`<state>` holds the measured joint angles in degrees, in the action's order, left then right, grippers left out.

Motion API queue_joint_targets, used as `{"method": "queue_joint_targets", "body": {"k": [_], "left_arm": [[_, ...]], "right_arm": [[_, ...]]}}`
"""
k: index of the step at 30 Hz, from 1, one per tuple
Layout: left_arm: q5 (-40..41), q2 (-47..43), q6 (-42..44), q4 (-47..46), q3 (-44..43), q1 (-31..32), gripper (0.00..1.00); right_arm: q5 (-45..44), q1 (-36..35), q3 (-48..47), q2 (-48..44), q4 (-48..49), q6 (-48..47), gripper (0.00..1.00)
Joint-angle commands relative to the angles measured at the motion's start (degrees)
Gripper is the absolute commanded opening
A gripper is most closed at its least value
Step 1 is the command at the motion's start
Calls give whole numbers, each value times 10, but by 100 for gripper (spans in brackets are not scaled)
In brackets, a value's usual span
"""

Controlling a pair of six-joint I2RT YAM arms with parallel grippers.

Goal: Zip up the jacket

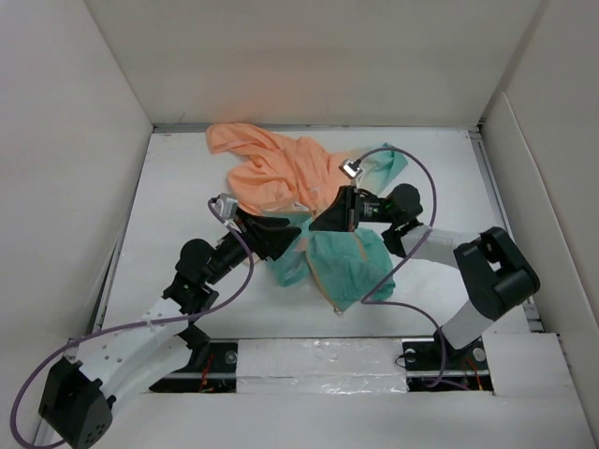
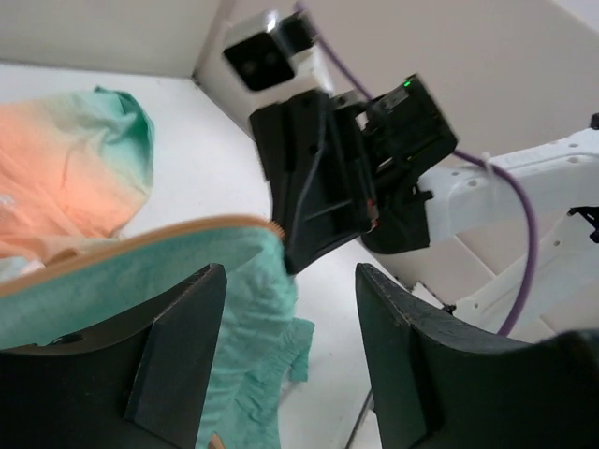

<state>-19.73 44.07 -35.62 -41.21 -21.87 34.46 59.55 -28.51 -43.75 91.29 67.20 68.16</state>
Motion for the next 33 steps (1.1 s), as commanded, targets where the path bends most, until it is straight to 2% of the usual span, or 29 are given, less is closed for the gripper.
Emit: {"method": "queue_joint_targets", "body": {"k": [1,3,7,15,33], "left_arm": [[79,-31,80,36,-13,39,55],[100,-38,85,39,-9,56,56],[94,-30,94,54,-12,61,54],[100,-17,105,76,-9,61,52],[12,26,60,34,-25,61,46]], "right_arm": [[35,-1,-2,30,181,101,0],[31,-1,-3,50,235,144,0],[23,-1,4,66,272,176,0],[21,-11,3,65,282,190,0],[19,-16,-5,88,317,217,0]]}}
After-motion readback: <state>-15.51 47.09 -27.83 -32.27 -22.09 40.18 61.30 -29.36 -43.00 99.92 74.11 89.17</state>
